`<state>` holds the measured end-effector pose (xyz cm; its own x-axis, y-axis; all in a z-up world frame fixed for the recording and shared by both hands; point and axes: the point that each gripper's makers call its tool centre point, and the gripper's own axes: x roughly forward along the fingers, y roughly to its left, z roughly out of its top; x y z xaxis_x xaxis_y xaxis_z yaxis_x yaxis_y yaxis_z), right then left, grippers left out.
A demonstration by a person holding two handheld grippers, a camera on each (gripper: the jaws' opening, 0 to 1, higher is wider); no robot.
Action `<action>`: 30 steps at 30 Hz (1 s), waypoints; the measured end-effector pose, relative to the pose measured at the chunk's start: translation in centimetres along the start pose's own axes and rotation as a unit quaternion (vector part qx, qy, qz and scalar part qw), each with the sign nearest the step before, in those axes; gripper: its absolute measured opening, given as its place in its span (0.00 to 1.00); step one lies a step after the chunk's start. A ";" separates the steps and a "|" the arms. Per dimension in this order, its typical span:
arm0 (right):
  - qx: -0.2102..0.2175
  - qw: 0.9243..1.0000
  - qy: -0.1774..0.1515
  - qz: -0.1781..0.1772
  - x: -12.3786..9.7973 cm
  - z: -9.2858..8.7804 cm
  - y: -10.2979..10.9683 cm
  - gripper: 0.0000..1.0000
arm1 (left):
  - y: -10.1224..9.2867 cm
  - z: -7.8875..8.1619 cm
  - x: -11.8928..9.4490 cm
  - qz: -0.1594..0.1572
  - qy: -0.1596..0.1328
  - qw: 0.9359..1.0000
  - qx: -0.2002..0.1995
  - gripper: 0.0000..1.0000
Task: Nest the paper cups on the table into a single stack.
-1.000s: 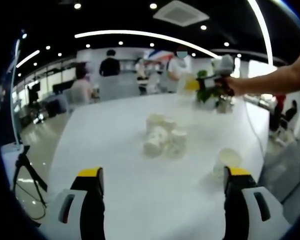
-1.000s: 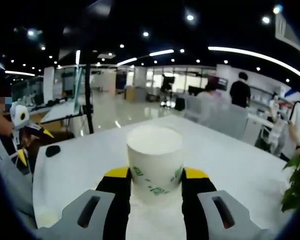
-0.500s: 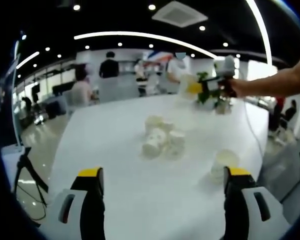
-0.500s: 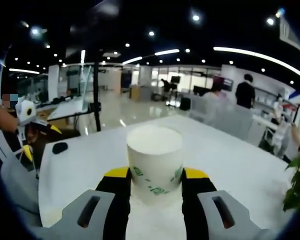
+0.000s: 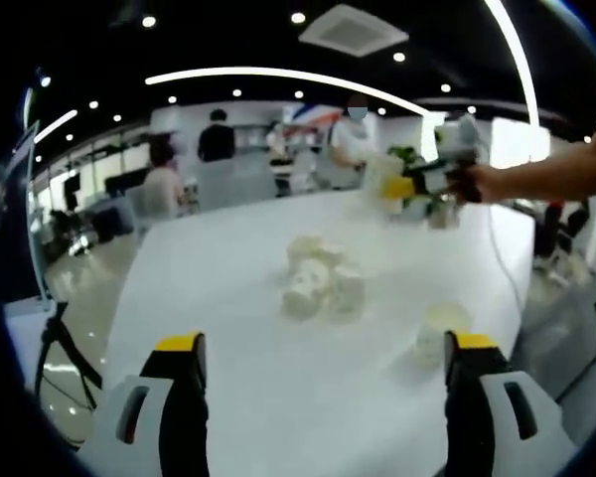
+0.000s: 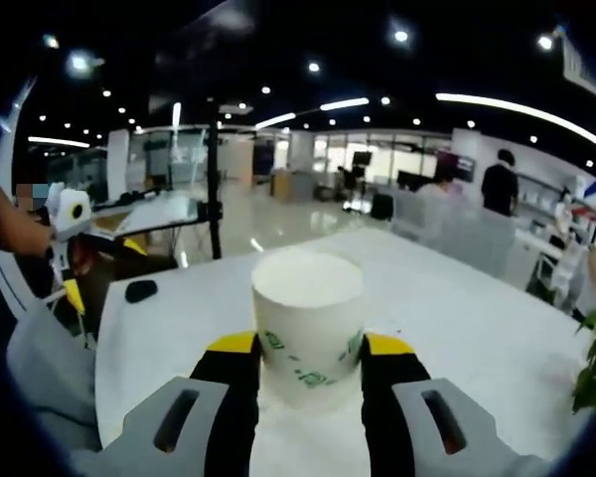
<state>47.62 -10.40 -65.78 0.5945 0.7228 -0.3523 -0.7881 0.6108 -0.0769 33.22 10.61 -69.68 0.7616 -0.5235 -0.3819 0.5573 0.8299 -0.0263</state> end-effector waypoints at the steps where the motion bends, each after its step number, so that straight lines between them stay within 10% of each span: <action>1: 0.001 1.000 0.001 0.001 -0.1 -0.2 0.1 0.37 | 0.0 0.1 0.0 0.000 -0.001 1.000 0.000 1.00; 30: -0.001 0.999 0.015 0.042 -1.7 -0.8 6.0 0.37 | -3.5 3.8 0.2 -0.040 -0.031 0.998 0.029 0.98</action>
<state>41.77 -8.20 -66.40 0.5204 0.7615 -0.3863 -0.8357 0.5472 -0.0471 32.67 6.90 -66.12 0.7325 -0.5997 -0.3222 0.6335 0.7738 -0.0002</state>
